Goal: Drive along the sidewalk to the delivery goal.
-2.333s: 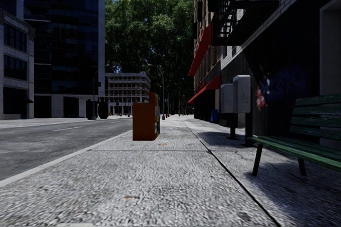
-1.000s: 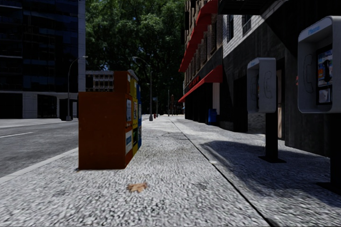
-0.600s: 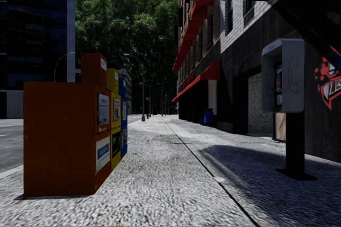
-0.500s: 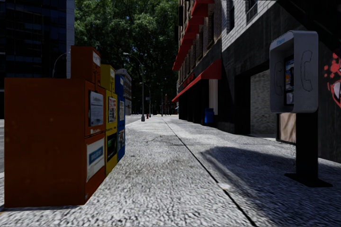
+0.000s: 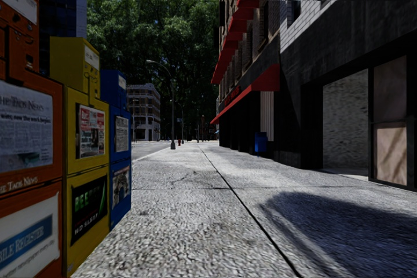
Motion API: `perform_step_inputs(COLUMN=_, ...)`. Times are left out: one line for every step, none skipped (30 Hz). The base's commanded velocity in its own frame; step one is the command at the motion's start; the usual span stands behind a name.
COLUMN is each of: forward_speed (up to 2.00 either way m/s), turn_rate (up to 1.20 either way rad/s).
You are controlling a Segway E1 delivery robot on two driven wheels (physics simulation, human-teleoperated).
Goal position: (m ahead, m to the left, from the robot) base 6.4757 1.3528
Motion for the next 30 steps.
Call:
perform_step_inputs(forward_speed=2.0, turn_rate=0.0)
perform_step_inputs(forward_speed=2.0, turn_rate=0.0)
perform_step_inputs(forward_speed=2.0, turn_rate=0.0)
perform_step_inputs(forward_speed=2.0, turn_rate=0.01)
perform_step_inputs(forward_speed=2.0, turn_rate=0.04)
perform_step_inputs(forward_speed=2.0, turn_rate=0.04)
perform_step_inputs(forward_speed=2.0, turn_rate=0.09)
perform_step_inputs(forward_speed=2.0, turn_rate=0.14)
perform_step_inputs(forward_speed=2.0, turn_rate=0.17)
perform_step_inputs(forward_speed=2.0, turn_rate=0.18)
perform_step_inputs(forward_speed=2.0, turn_rate=0.18)
perform_step_inputs(forward_speed=2.0, turn_rate=0.21)
perform_step_inputs(forward_speed=2.0, turn_rate=0.23)
perform_step_inputs(forward_speed=2.0, turn_rate=0.24)
perform_step_inputs(forward_speed=2.0, turn_rate=0.24)
perform_step_inputs(forward_speed=2.0, turn_rate=0.24)
perform_step_inputs(forward_speed=2.0, turn_rate=0.24)
perform_step_inputs(forward_speed=2.0, turn_rate=0.24)
perform_step_inputs(forward_speed=2.0, turn_rate=0.24)
perform_step_inputs(forward_speed=2.0, turn_rate=0.24)
perform_step_inputs(forward_speed=2.0, turn_rate=0.25)
perform_step_inputs(forward_speed=2.0, turn_rate=0.26)
perform_step_inputs(forward_speed=2.0, turn_rate=0.26)
perform_step_inputs(forward_speed=2.0, turn_rate=0.26)
perform_step_inputs(forward_speed=2.0, turn_rate=0.26)
perform_step_inputs(forward_speed=2.0, turn_rate=0.26)
perform_step_inputs(forward_speed=2.0, turn_rate=0.26)
perform_step_inputs(forward_speed=2.0, turn_rate=0.26)
perform_step_inputs(forward_speed=2.0, turn_rate=0.26)
perform_step_inputs(forward_speed=2.0, turn_rate=0.27)
